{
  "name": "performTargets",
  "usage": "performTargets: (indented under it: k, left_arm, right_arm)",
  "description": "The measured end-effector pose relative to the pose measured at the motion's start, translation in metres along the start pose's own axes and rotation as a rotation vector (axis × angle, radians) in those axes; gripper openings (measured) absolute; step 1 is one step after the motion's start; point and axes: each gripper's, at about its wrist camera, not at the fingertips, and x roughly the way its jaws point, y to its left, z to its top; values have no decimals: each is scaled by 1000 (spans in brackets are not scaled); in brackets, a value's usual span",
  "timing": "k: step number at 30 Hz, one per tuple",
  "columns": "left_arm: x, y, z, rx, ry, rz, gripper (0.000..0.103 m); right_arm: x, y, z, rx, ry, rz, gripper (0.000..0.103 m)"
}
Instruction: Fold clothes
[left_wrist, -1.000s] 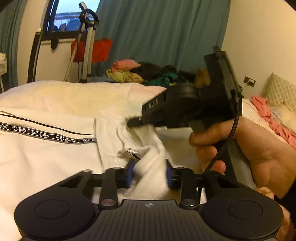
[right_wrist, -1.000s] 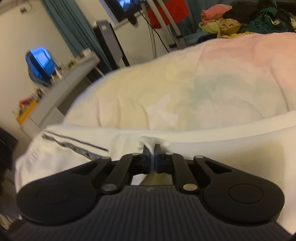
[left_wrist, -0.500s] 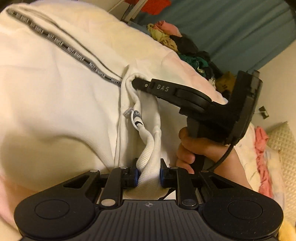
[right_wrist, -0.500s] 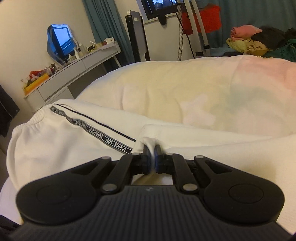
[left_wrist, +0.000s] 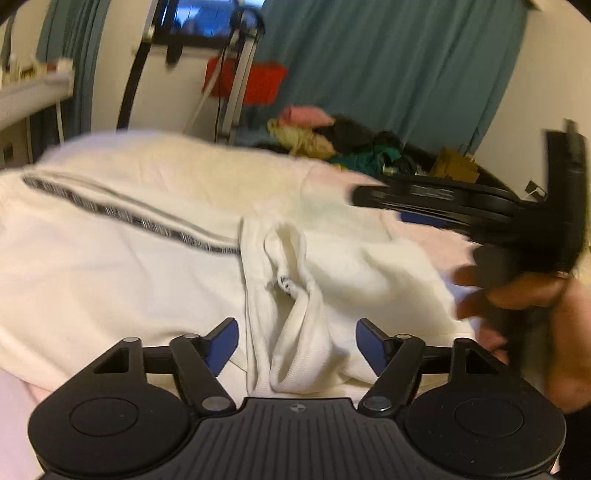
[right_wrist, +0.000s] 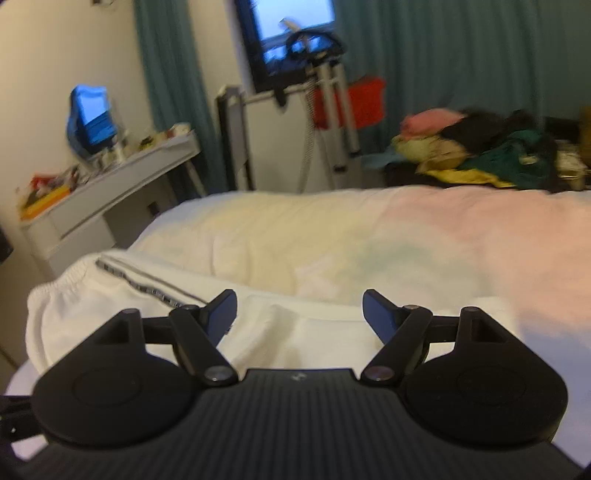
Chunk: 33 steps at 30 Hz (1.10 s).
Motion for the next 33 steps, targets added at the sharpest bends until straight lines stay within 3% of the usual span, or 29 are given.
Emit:
performTargets:
  k: [3, 10, 14, 20, 23, 27, 28, 33]
  left_arm:
    - [-24, -7, -3, 25, -56, 16, 83]
    - [-82, -39, -27, 69, -118, 43, 86]
    - [-104, -55, -46, 100, -139, 72, 88]
    - [-111, -57, -62, 92, -141, 90, 90]
    - [-102, -41, -59, 22, -116, 112, 91]
    - [-91, -5, -55, -168, -58, 120, 91]
    - [-90, 4, -54, -209, -43, 129, 92]
    - [-95, 35, -49, -306, -38, 221, 92]
  right_arm:
    - [-48, -7, -5, 37, -55, -26, 77]
    - [-134, -13, -52, 119, -143, -70, 77]
    - [-154, -4, -76, 96, -150, -101, 77]
    - [-156, -3, -82, 92, -158, -120, 77]
    - [-154, -7, -83, 100, -154, -138, 77]
    - [-153, -7, -84, 90, -150, -141, 77]
    - [-153, -7, -84, 87, -148, -141, 88]
    - [-152, -6, -85, 72, -143, -144, 88]
